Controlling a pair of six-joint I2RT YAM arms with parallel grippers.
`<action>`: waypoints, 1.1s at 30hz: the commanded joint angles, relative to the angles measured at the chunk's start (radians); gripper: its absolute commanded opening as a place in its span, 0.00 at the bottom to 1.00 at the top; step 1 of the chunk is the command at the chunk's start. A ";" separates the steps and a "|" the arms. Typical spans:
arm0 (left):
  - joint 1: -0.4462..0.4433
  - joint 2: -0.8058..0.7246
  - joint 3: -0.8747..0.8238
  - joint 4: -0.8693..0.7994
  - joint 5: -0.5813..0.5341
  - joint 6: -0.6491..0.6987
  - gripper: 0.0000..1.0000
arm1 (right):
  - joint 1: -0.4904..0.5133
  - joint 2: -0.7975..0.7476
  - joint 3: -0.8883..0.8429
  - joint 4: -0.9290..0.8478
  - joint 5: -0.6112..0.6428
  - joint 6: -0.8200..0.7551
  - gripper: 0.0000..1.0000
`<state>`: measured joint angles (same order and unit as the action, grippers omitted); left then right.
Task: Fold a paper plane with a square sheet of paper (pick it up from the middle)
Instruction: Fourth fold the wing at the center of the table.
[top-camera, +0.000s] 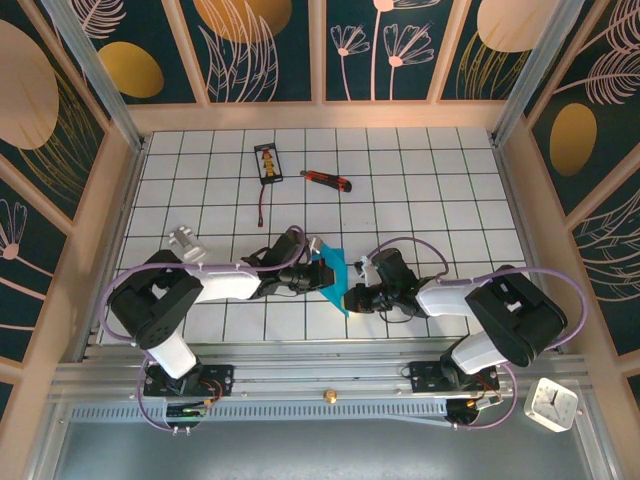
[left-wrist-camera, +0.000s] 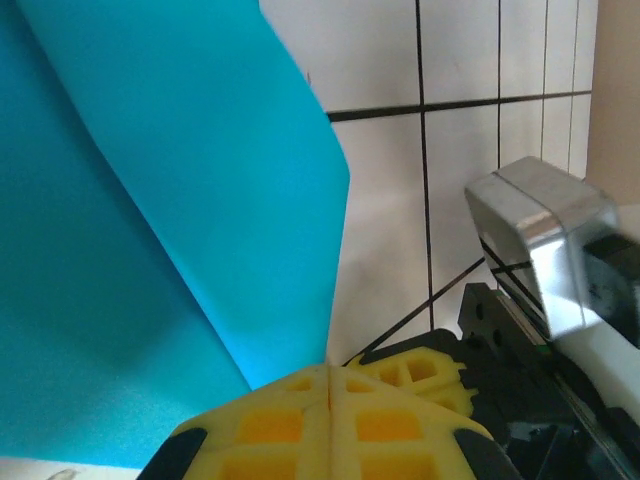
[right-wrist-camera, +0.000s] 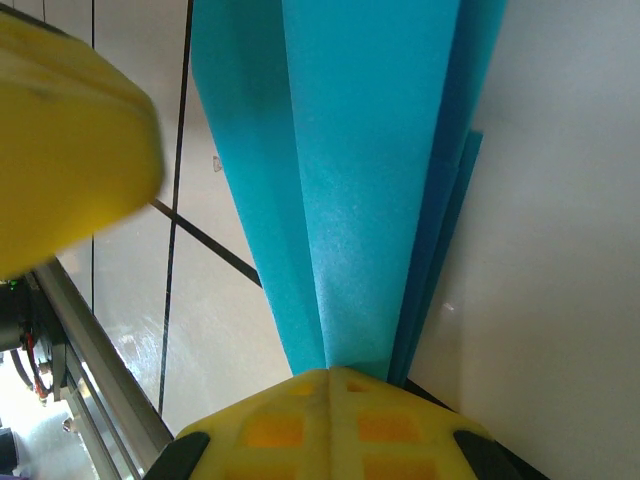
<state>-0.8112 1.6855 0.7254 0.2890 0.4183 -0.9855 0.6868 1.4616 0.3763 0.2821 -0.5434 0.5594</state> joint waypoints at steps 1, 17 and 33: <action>-0.022 0.056 0.001 0.080 0.061 -0.067 0.00 | -0.002 0.048 -0.041 -0.082 0.065 0.001 0.00; -0.031 0.154 0.037 0.041 0.050 -0.078 0.00 | -0.001 0.051 -0.036 -0.107 0.073 0.001 0.00; 0.002 0.193 0.088 -0.042 -0.055 -0.021 0.00 | 0.014 0.094 -0.028 -0.192 0.092 0.010 0.00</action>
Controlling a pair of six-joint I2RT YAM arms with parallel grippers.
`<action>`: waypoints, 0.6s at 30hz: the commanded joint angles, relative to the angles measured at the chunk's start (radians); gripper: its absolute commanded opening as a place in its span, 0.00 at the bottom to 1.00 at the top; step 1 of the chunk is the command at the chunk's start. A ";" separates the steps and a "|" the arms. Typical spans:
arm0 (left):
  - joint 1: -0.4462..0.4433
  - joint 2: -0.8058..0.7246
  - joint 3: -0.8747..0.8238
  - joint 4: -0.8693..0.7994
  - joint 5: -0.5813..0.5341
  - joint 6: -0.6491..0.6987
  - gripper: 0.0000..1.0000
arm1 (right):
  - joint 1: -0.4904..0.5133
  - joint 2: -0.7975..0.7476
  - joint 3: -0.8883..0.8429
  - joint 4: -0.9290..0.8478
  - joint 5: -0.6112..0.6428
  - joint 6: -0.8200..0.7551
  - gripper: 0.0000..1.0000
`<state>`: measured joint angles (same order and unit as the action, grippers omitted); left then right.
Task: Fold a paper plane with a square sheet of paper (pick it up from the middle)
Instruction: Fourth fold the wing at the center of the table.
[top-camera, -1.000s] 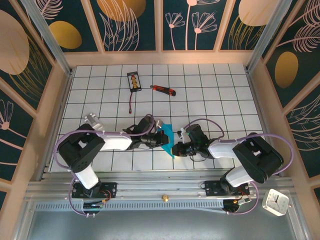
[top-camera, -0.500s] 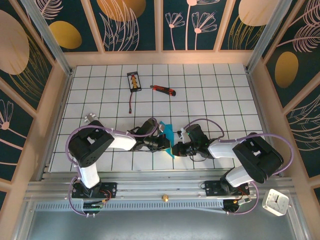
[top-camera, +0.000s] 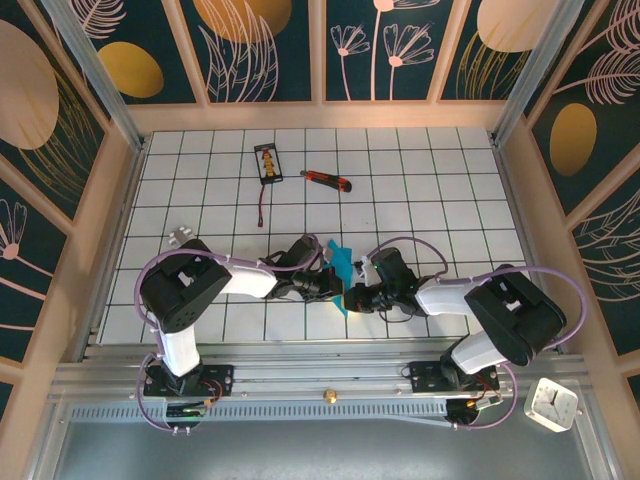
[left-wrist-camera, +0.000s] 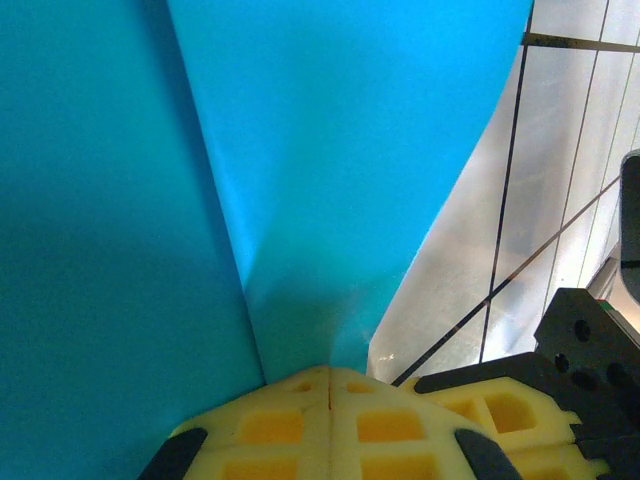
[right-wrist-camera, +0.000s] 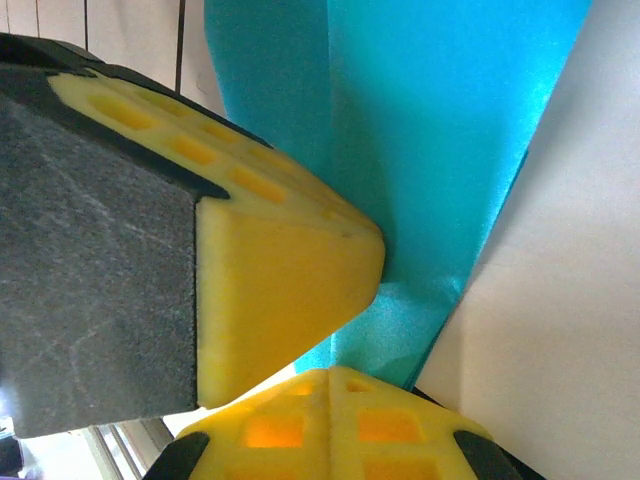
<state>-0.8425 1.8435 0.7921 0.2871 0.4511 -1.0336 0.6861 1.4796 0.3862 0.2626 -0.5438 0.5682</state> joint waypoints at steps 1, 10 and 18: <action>0.039 0.037 0.025 -0.042 -0.088 0.034 0.00 | 0.016 0.080 -0.037 -0.175 0.093 0.002 0.00; 0.094 0.073 0.073 -0.081 -0.093 0.090 0.00 | 0.028 0.091 -0.040 -0.183 0.094 0.004 0.00; 0.134 0.119 0.129 -0.103 -0.098 0.128 0.00 | 0.034 0.100 -0.038 -0.182 0.096 0.005 0.00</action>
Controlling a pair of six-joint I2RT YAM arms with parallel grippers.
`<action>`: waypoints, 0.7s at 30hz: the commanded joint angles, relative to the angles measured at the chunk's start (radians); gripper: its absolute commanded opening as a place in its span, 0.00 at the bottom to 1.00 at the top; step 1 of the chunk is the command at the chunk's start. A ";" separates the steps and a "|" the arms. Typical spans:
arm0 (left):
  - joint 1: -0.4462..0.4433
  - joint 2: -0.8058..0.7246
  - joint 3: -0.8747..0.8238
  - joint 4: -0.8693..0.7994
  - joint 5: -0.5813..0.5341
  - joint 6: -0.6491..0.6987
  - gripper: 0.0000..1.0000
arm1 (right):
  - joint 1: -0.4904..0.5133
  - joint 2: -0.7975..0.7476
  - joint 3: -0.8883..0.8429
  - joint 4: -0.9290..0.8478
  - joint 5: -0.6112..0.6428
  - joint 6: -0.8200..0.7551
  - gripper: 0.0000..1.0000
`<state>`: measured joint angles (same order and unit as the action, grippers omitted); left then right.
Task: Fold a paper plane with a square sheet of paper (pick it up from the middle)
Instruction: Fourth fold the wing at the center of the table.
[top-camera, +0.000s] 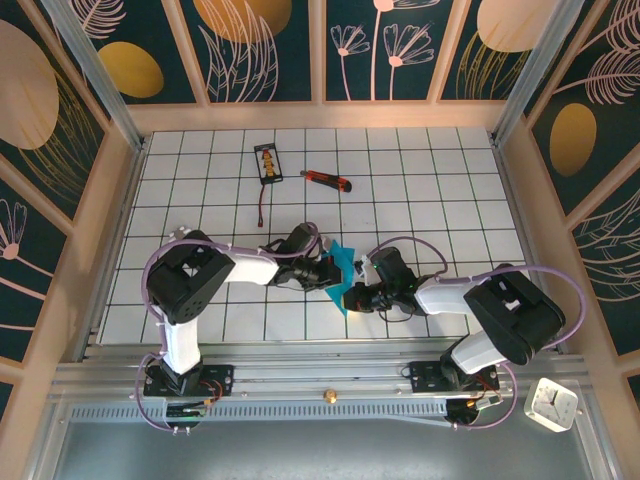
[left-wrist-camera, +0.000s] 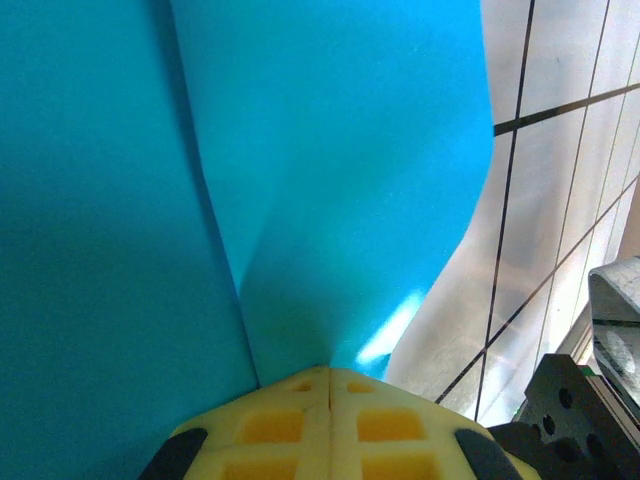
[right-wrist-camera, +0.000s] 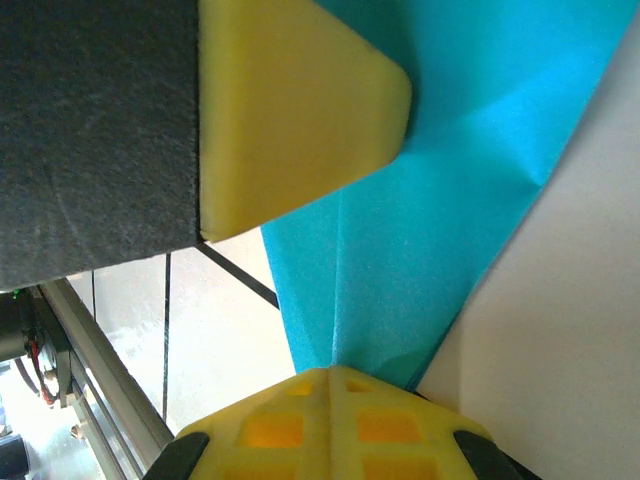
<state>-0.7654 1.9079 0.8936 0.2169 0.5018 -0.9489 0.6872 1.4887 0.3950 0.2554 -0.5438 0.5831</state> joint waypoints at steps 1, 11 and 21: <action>0.063 0.061 0.035 -0.033 -0.149 0.043 0.00 | 0.035 0.092 -0.047 -0.176 0.096 -0.009 0.00; 0.099 0.104 0.118 -0.060 -0.163 0.072 0.00 | 0.037 0.094 -0.048 -0.182 0.094 -0.013 0.00; 0.145 0.147 0.184 -0.091 -0.184 0.100 0.00 | 0.040 0.099 -0.045 -0.181 0.094 -0.013 0.00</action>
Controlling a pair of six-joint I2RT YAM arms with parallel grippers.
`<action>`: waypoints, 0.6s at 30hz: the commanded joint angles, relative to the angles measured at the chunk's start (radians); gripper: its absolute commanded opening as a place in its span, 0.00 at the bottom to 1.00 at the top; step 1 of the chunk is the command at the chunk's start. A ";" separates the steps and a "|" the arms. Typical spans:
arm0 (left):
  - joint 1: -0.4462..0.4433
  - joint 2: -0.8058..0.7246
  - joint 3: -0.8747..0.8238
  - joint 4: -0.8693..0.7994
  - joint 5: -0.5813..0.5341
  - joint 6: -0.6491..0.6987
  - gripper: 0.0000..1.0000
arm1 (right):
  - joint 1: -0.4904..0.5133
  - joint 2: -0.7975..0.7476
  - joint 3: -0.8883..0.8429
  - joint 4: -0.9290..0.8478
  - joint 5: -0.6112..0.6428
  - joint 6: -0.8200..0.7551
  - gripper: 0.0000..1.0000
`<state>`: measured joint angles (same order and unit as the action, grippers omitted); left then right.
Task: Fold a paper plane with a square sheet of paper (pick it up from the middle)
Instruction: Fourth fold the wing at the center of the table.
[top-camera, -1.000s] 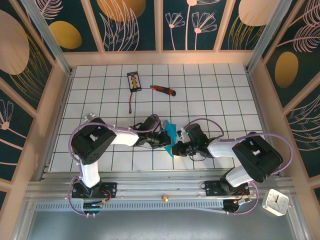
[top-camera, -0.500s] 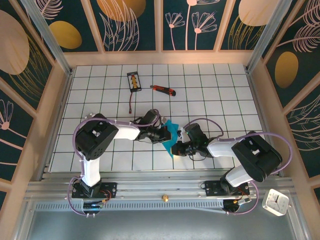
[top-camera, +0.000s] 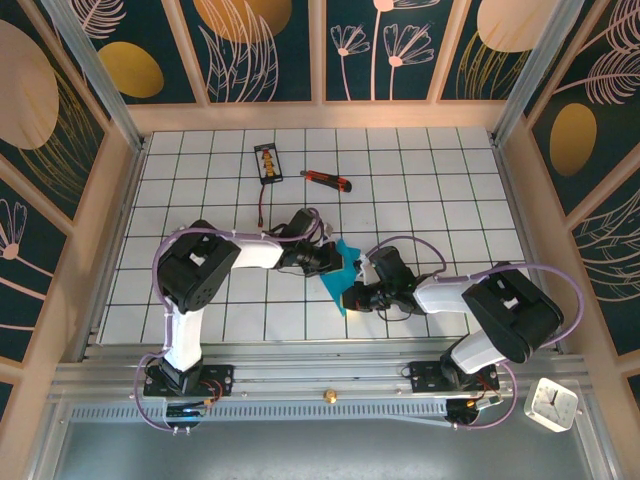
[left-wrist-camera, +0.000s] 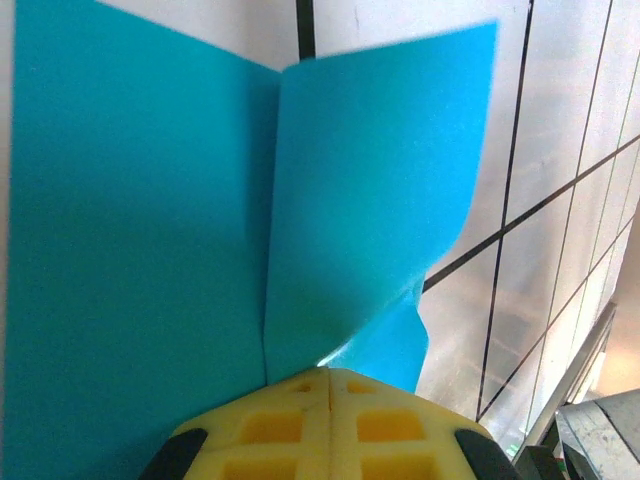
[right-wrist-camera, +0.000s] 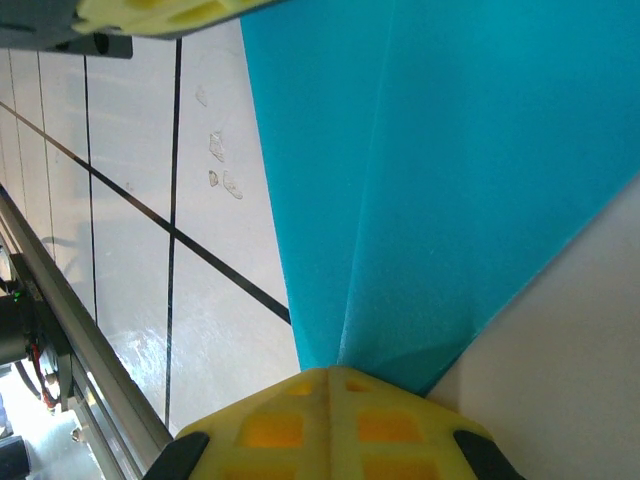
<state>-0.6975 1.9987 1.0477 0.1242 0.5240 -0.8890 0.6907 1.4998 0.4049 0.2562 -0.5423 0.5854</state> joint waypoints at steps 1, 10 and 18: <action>0.080 0.060 0.040 0.000 -0.207 0.043 0.00 | 0.036 0.089 -0.054 -0.183 0.093 -0.015 0.00; 0.111 0.114 0.132 -0.033 -0.218 0.063 0.00 | 0.037 0.092 -0.054 -0.184 0.093 -0.015 0.00; 0.132 0.175 0.234 -0.092 -0.238 0.103 0.00 | 0.038 0.093 -0.052 -0.188 0.094 -0.019 0.00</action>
<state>-0.6342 2.1010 1.2343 0.0174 0.5133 -0.8291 0.6910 1.5017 0.4061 0.2562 -0.5426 0.5854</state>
